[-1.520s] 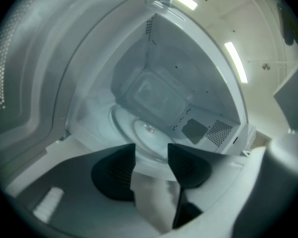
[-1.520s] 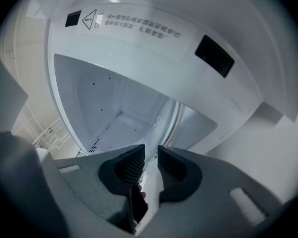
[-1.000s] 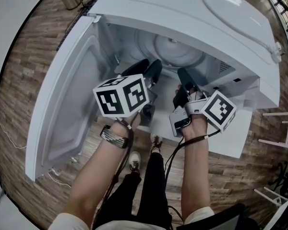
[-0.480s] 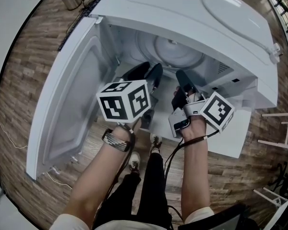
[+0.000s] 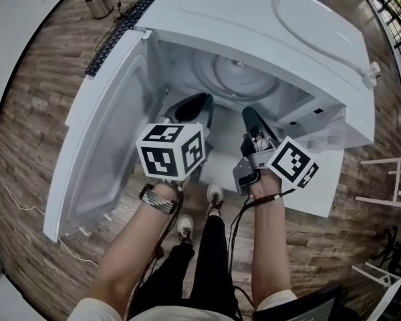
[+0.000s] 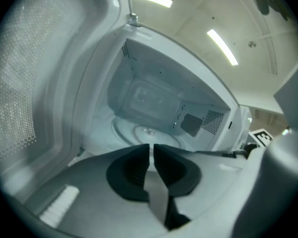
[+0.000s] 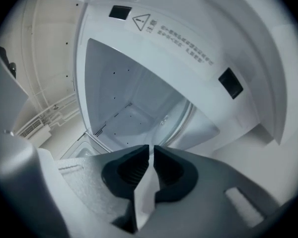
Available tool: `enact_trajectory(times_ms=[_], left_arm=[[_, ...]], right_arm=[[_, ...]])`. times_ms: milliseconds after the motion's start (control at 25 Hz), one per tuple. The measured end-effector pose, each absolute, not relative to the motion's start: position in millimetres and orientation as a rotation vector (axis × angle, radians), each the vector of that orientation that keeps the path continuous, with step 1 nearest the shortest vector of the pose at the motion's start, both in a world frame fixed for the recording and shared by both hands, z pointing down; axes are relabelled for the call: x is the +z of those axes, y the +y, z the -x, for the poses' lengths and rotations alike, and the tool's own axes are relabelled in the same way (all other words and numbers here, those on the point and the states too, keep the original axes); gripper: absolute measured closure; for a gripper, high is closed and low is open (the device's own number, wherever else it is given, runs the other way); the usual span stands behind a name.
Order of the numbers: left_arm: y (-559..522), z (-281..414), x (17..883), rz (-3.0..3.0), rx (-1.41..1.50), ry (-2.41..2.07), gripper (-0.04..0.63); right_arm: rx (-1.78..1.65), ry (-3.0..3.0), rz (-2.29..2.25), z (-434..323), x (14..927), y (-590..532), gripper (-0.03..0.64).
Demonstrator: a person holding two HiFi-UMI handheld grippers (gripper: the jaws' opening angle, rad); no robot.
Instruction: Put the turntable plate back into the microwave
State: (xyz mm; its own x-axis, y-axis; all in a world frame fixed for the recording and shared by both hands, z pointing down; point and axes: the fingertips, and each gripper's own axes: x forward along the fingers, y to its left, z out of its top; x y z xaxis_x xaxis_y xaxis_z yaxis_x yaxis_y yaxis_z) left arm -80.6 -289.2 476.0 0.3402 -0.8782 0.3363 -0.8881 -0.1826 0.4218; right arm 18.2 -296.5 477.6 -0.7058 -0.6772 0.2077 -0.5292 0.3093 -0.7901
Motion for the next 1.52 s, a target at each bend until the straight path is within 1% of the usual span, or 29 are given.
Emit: enact_trajectory(times_ms=[120, 240, 440, 720, 1000, 1520], left_arm=[[-286, 80, 472, -2.093, 0.038, -1.524, 0.575], [-283, 81, 457, -2.144, 0.044, -1.515, 0.591], [-276, 73, 443, -2.164, 0.025, -1.515, 0.591], [-257, 64, 409, -2.293, 0.072, -1.521, 0.591], [-234, 62, 361, -2.405, 0.005, -1.506, 0.591], [-213, 49, 285, -2.644, -0.026, -1.442, 0.591]], right_arm=[[-1.311, 2.429, 1.154, -23, 470, -291, 0.614], [-1.252, 2.451, 1.16, -24, 455, -286, 0.614], [-1.177, 2.538, 1.177, -32, 443, -273, 0.614], [-0.818, 2.652, 1.304, -46, 406, -248, 0.614], [-0.559, 2.701, 1.325, -48, 351, -233, 0.612], [-0.297, 2.709, 1.393, -65, 260, -208, 0.613]])
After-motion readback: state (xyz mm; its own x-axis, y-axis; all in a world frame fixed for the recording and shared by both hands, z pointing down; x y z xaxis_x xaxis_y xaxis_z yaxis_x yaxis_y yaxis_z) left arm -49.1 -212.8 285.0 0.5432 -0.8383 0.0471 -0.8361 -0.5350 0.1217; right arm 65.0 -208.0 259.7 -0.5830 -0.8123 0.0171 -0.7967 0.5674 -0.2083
